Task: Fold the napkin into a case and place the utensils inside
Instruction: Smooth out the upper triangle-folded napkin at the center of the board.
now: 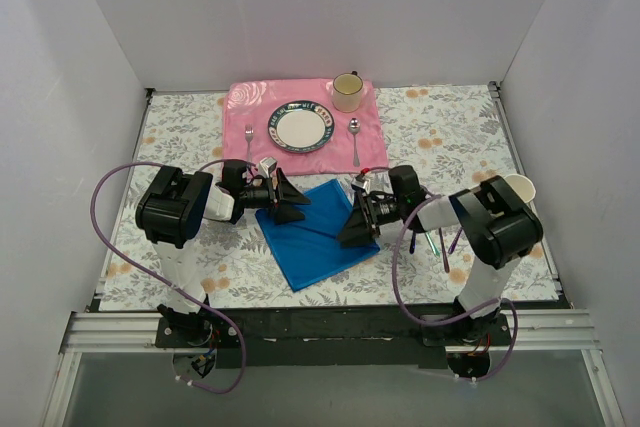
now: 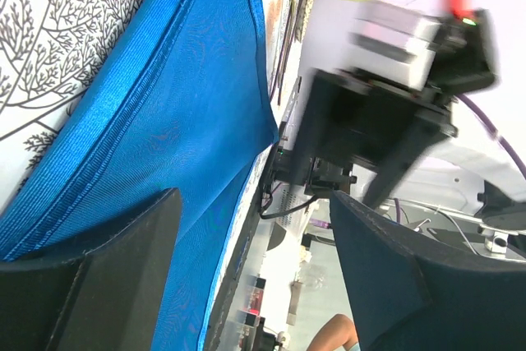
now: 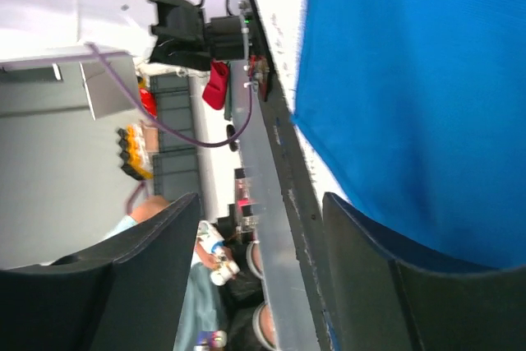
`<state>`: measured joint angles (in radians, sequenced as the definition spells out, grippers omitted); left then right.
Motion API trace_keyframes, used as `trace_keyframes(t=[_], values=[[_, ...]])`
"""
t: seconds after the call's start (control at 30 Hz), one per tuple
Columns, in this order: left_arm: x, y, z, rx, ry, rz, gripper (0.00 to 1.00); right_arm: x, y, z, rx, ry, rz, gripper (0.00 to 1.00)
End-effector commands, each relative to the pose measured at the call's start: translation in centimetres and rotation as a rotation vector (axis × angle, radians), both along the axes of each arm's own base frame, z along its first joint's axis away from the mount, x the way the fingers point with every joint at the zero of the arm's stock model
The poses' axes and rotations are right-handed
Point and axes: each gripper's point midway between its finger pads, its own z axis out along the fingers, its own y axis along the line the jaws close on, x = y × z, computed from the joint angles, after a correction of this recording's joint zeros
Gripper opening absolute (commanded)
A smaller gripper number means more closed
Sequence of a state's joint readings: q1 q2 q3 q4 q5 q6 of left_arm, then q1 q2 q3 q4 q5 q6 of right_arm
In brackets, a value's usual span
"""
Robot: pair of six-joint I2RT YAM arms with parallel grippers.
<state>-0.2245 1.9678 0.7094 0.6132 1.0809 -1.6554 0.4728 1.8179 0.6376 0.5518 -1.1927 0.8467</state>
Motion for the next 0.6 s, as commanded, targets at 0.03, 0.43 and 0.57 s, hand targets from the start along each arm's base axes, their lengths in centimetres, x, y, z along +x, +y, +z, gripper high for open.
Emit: trace_keyframes(t=[0.03, 0.43, 0.57], values=[[-0.6, 1.5, -4.7, 0.116, 0.156, 0.096, 0.73, 0.8, 0.2, 4.0, 0.004, -0.195, 0.003, 0.60], [-0.5, 1.5, -4.5, 0.116, 0.149, 0.093, 0.72, 0.6, -2.9, -2.3, -0.277, -0.264, 0.072, 0.21], [-0.6, 1.5, -4.6, 0.116, 0.155, 0.092, 0.71, 1.1, -4.0, -3.7, -0.344, -0.249, 0.058, 0.14]])
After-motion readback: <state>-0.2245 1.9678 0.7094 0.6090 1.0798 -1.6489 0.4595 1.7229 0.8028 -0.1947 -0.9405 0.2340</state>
